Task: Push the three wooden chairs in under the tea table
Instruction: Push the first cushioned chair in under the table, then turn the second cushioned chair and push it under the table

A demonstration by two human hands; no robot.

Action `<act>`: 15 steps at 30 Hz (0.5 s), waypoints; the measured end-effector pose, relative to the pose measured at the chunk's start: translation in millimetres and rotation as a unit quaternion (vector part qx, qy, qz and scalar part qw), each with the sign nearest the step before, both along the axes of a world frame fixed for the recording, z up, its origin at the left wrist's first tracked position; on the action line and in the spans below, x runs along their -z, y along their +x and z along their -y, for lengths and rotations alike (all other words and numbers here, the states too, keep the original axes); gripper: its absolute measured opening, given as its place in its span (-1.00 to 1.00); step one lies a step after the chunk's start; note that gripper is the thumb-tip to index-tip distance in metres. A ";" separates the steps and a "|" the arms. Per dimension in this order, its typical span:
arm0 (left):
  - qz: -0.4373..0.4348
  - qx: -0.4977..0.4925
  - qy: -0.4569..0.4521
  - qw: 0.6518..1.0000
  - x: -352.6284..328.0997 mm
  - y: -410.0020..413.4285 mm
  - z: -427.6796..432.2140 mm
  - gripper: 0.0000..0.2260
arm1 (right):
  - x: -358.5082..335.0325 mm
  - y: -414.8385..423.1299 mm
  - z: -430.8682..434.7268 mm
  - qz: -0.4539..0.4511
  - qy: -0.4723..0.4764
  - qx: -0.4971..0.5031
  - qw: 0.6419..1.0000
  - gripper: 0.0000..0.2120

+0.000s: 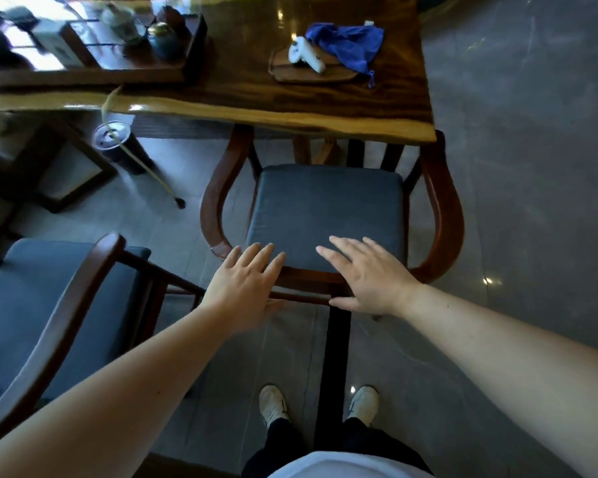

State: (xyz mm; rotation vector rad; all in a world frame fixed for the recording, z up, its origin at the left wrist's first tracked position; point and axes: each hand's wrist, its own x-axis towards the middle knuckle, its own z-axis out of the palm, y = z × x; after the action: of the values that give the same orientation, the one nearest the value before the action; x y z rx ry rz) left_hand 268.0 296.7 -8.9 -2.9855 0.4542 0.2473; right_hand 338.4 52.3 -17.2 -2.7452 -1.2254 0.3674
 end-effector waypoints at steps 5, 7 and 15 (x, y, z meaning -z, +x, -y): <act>0.014 -0.105 0.013 0.994 -15.6 -51.7 -30.0 -0.28 | -9.6 2.5 -55.3 0.040 0.033 -0.108 0.993 -0.16; 0.019 -0.146 0.016 0.989 -19.5 -73.5 -46.3 -0.31 | -11.5 -1.7 -81.6 0.049 0.036 -0.149 0.987 -0.17; 0.048 -0.269 0.018 0.962 -32.7 -146.4 -131.4 -0.38 | -20.7 -33.6 -188.8 0.050 0.024 -0.251 0.966 -0.21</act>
State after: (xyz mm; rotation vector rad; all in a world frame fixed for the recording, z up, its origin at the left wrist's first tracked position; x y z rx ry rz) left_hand 121.7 428.1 23.8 -3.0001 -0.3785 0.1486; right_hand 304.8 241.1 3.5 -2.4034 -1.9261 0.2362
